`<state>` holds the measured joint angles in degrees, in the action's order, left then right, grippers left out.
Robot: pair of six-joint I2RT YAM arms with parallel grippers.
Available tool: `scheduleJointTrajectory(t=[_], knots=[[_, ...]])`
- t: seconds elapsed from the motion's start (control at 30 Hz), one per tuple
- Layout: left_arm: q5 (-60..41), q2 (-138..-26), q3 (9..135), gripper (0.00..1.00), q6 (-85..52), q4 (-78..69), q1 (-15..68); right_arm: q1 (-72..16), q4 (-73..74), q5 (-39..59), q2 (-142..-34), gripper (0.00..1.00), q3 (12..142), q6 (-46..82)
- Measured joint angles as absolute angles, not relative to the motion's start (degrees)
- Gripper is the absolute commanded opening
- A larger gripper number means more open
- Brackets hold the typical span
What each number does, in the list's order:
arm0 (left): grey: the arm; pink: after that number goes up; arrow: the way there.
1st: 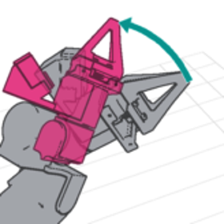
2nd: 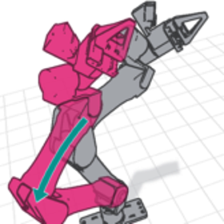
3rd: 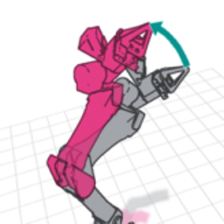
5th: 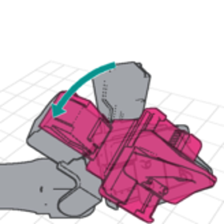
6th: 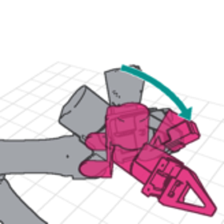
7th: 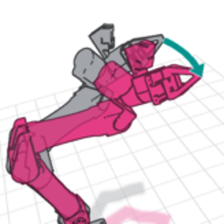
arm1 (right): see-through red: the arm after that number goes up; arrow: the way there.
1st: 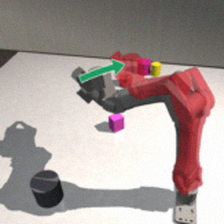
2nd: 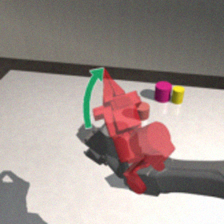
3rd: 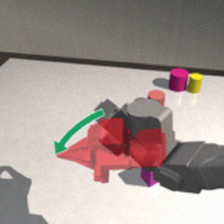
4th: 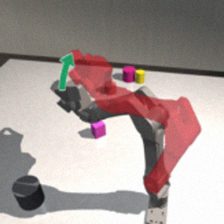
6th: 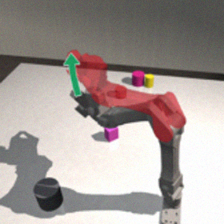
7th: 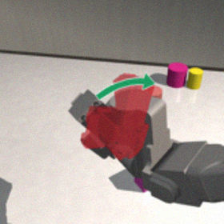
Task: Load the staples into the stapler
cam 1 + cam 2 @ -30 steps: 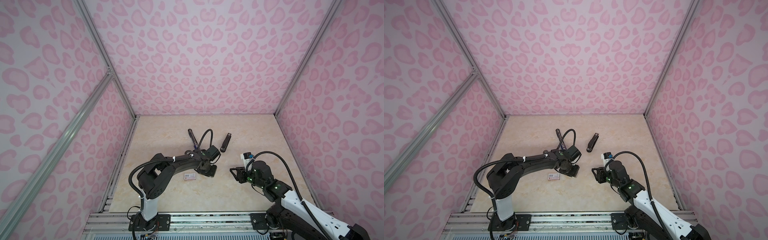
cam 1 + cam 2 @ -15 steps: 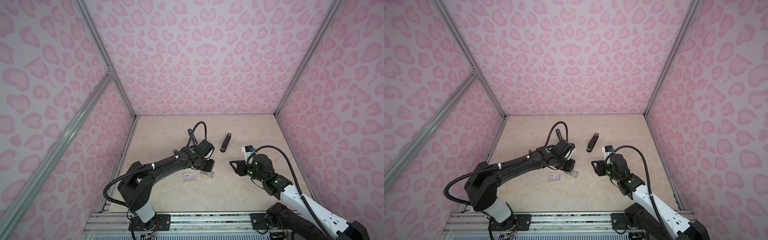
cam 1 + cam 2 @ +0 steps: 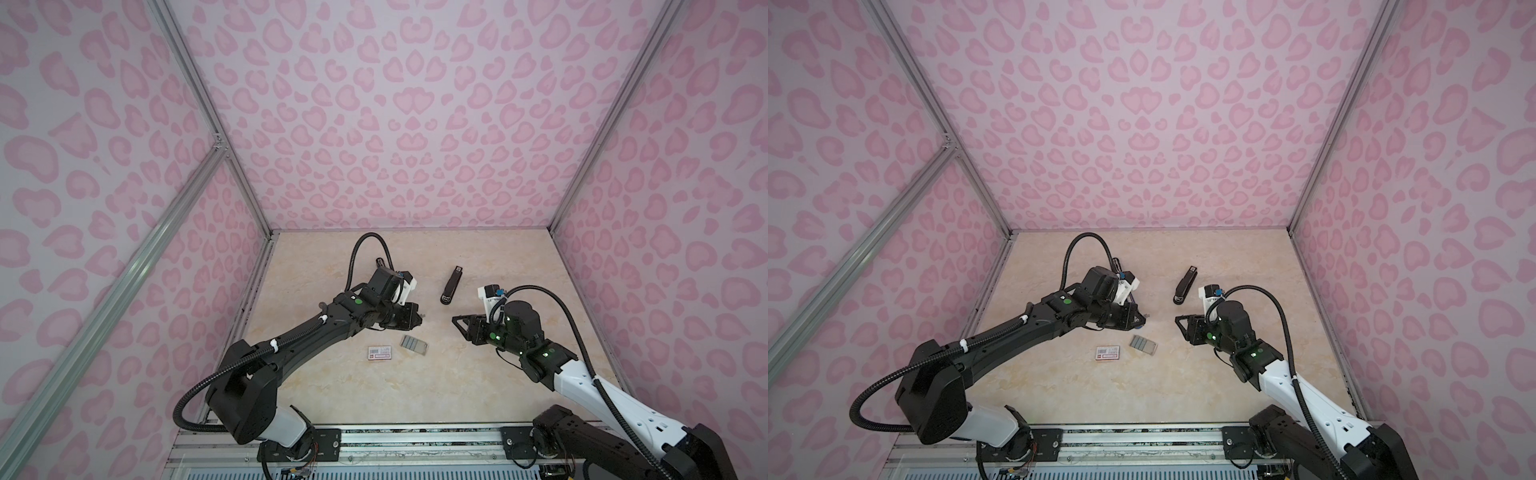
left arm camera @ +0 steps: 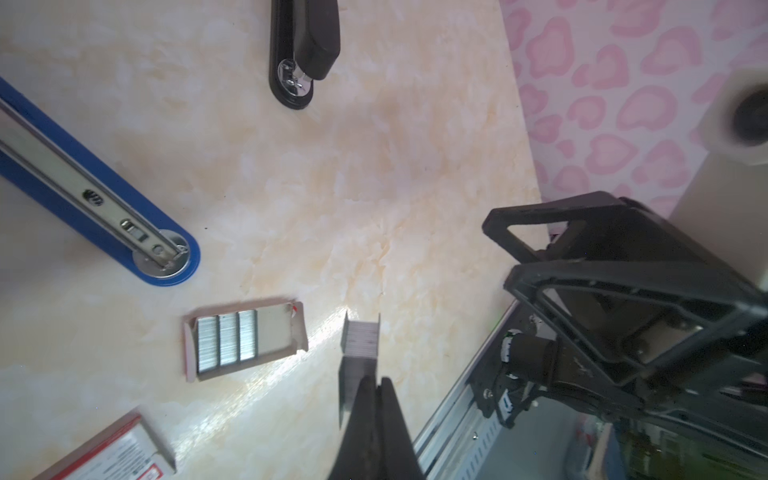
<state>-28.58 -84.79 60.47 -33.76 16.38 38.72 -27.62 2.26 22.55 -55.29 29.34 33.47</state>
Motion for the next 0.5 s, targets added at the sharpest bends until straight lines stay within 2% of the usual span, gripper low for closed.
scheduleJointTrajectory(t=[0.2, 0.5], knots=[[-37.65, -82.52, 55.51, 0.03, -41.41, 1.65, 36.51, -26.57, 3.22, 25.43, -55.22, 0.48, 29.76, 36.51], [-46.0, -81.34, 49.15, 0.03, -54.37, -22.63, 34.2, -26.11, 6.13, 28.69, -55.46, 0.49, 31.83, 42.04]])
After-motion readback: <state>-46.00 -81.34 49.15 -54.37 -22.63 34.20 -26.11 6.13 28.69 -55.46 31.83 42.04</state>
